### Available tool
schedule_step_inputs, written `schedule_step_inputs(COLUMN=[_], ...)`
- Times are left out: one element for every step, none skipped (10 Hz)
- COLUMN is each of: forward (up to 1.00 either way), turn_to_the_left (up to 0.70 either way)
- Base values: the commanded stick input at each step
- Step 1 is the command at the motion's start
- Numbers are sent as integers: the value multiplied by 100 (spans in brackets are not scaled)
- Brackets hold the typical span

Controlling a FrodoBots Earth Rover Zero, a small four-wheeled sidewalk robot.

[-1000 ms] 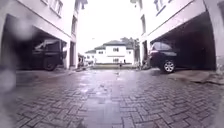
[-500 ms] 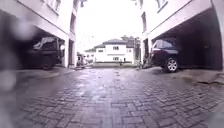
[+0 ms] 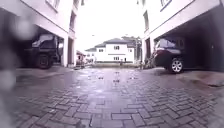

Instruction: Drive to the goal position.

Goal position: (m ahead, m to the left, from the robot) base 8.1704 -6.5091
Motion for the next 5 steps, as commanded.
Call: schedule_step_inputs(forward=[70,70,70,70,70], turn_to_the_left=[0,0,0,0,0])
